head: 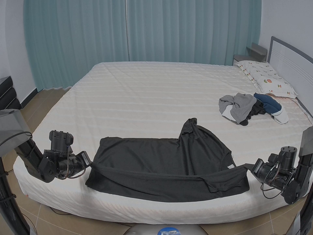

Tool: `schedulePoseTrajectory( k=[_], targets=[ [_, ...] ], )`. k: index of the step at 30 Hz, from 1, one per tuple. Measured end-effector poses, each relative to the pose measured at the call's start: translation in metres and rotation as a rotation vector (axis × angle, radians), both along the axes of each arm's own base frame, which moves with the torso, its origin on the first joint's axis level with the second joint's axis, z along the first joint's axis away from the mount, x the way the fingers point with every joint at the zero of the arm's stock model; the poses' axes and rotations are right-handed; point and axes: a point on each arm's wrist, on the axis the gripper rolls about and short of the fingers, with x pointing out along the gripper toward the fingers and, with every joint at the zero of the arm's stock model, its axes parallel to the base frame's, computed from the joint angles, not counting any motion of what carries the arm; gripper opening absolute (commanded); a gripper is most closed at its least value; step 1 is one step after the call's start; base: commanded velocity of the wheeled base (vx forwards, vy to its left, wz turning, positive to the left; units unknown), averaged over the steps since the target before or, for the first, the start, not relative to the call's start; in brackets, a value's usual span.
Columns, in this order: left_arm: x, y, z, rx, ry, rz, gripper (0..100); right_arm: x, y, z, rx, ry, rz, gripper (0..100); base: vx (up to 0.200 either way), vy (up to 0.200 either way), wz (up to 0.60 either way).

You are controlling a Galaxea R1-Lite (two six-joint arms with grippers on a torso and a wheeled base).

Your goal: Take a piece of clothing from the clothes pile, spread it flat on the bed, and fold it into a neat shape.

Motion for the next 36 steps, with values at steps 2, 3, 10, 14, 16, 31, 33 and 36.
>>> schedulePoseTrajectory(
  k=[2, 3, 10, 14, 16, 31, 33, 36],
  targets=[
    [-0.005, 0.000, 0.005, -0.003, -0.008, 0.001, 0, -0.007, 0.000, 0.005, 0.001, -0.005, 0.002, 0, 0.000, 0.000, 0.00],
    [-0.006, 0.001, 0.006, -0.004, -0.010, 0.002, 0, -0.009, 0.000, 0.006, 0.001, -0.007, 0.002, 0, 0.000, 0.000, 0.00],
    [-0.023, 0.002, 0.022, -0.010, -0.044, 0.002, 0, -0.023, -0.001, 0.022, 0.014, -0.028, 0.007, 0, 0.000, 0.000, 0.00],
    [-0.036, 0.003, 0.028, -0.008, -0.051, -0.002, 0, -0.031, 0.000, 0.027, 0.014, 0.003, 0.012, 0, 0.000, 0.000, 0.00],
    [-0.041, 0.004, 0.030, -0.007, -0.055, -0.004, 0, -0.034, 0.001, 0.030, 0.013, 0.007, 0.017, 0, 0.000, 0.000, 0.00],
    [-0.075, 0.007, 0.041, 0.002, -0.068, -0.019, 0, -0.061, 0.000, 0.050, 0.004, 0.025, 0.026, 0, 0.000, 0.000, 0.00],
    [-0.079, 0.007, 0.042, 0.002, -0.072, -0.022, 0, -0.064, 0.000, 0.054, 0.004, 0.015, 0.026, 0, 0.000, 0.000, 0.00],
    [-0.083, 0.007, 0.043, 0.002, -0.072, -0.022, 0, -0.069, 0.000, 0.056, 0.000, 0.018, 0.027, 0, 0.000, 0.000, 0.00]
  ],
)
